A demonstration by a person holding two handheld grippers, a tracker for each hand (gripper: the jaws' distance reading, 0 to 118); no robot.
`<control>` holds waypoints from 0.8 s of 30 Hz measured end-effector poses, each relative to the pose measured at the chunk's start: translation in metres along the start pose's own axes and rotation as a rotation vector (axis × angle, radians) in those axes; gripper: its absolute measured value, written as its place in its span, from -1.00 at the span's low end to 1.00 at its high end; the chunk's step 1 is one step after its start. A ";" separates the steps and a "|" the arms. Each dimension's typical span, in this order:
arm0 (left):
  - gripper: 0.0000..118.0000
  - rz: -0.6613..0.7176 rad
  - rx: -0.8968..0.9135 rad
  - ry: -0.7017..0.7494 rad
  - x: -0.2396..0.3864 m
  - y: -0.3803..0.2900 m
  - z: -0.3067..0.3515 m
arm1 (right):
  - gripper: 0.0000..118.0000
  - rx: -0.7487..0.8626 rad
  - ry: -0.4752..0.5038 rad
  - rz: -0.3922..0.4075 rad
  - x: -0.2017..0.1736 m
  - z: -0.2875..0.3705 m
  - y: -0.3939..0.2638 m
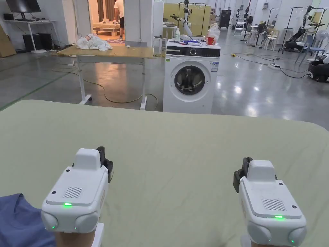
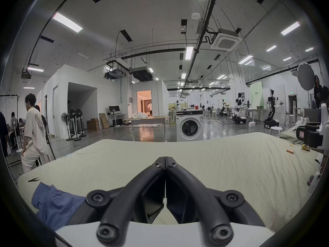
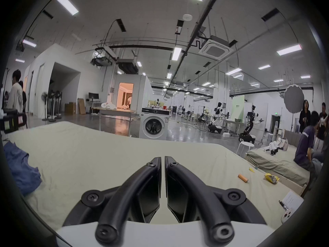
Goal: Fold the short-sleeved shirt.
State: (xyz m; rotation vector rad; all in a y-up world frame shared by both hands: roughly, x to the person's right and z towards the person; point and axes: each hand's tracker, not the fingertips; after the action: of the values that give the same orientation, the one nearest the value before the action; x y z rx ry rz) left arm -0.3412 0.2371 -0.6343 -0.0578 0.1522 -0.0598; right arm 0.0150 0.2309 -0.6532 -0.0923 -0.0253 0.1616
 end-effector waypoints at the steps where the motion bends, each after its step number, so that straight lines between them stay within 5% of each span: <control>1: -1.00 0.005 0.000 -0.002 -0.001 -0.001 0.000 | -0.95 -0.001 0.001 -0.004 0.000 0.000 0.000; 4: -1.00 0.140 -0.003 -0.024 -0.009 0.000 -0.001 | -0.95 -0.005 0.008 -0.149 0.007 0.004 0.002; 10: -1.00 0.735 -0.002 -0.131 -0.044 -0.003 0.002 | -0.95 -0.038 0.063 -0.654 0.036 -0.001 0.002; 12: -1.00 0.628 -0.006 -0.095 -0.039 0.002 0.001 | -0.96 -0.041 0.071 -0.641 0.038 -0.003 0.004; 13: -1.00 0.485 -0.019 -0.076 -0.033 0.005 0.001 | -0.96 -0.047 0.077 -0.513 0.034 -0.005 0.009; 17: -1.00 -0.462 -0.052 0.007 0.017 0.011 0.001 | -0.96 0.046 0.072 0.373 -0.009 -0.004 0.017; 20: -1.00 -0.979 -0.017 0.047 0.033 -0.008 -0.001 | -0.96 0.086 0.057 0.923 -0.036 0.003 0.003; 22: -1.00 -1.254 -0.009 0.081 0.035 -0.026 -0.008 | -0.96 0.140 0.027 1.112 -0.044 0.007 -0.012; 24: -1.00 -1.362 0.023 0.051 0.035 -0.036 -0.007 | -0.96 0.134 0.085 1.160 -0.043 0.011 -0.018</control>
State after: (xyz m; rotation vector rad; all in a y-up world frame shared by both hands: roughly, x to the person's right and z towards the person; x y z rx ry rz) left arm -0.3100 0.1984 -0.6446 -0.1287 0.1398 -1.4228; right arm -0.0254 0.2075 -0.6410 0.0315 0.1286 1.3160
